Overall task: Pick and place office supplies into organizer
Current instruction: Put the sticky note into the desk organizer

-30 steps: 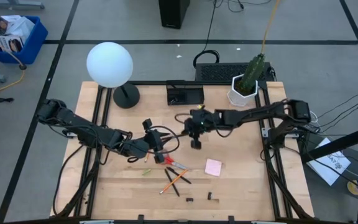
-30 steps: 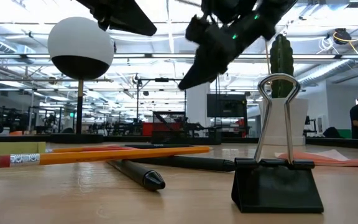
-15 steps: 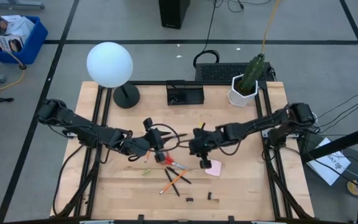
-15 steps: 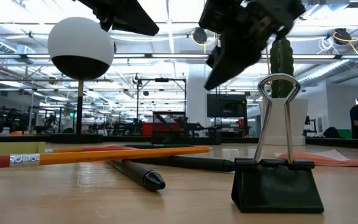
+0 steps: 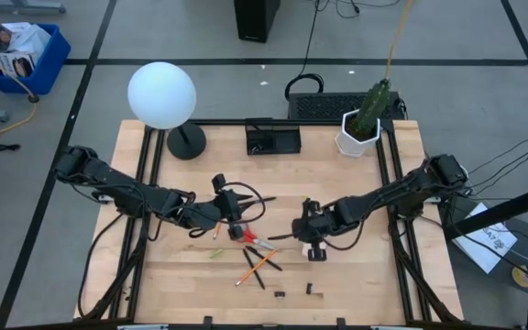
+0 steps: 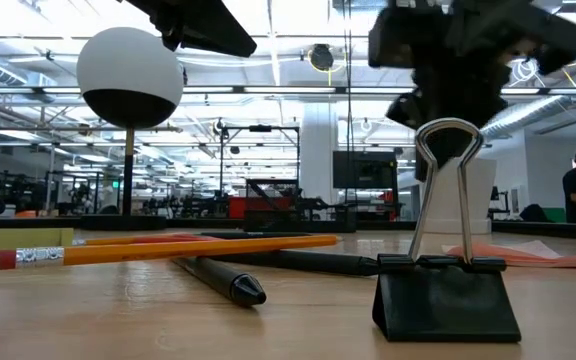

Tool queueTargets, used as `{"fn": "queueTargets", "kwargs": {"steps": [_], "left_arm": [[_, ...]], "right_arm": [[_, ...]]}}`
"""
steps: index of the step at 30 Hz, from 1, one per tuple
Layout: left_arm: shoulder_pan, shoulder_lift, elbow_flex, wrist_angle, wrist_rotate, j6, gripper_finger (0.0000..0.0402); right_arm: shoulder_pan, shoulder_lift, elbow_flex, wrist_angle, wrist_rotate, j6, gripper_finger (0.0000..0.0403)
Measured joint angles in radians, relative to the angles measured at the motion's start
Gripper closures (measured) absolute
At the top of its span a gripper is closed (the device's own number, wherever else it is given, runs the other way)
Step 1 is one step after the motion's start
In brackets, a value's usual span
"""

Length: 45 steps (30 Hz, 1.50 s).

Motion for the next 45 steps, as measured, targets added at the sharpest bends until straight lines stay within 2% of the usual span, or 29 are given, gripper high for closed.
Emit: {"fn": "queueTargets", "kwargs": {"steps": [7,13,18,24,28,37,42,45], "left_arm": [[0.007,0.000,0.000,0.002,0.002,-0.001,0.0314],[0.023,0.000,0.000,0.001,0.036,-0.020,0.0314],[0.032,0.000,0.000,0.001,0.089,-0.025,0.0314],[0.032,0.000,0.000,0.001,0.096,-0.024,0.0314],[0.032,0.000,0.000,0.010,0.096,-0.006,0.0314],[0.032,0.000,0.000,0.025,0.098,-0.001,0.0314],[0.032,0.000,0.000,0.028,0.098,0.013,0.0314],[0.032,0.000,0.000,0.028,0.098,0.019,0.0314]], "right_arm": [[0.083,0.000,0.000,-0.076,0.000,0.063,0.0403],[0.131,0.000,0.000,-0.010,-0.003,0.116,0.0390],[0.144,0.005,-0.015,0.035,0.003,0.175,0.0340],[0.145,0.005,-0.167,0.231,-0.058,0.243,0.0258],[0.149,0.006,-0.226,0.315,-0.071,0.278,0.0228],[0.197,0.006,-0.271,0.346,0.100,0.199,0.0230],[0.219,0.021,-0.286,0.356,0.156,0.167,0.0237],[0.227,0.044,-0.286,0.425,0.160,0.146,0.0238]]}}
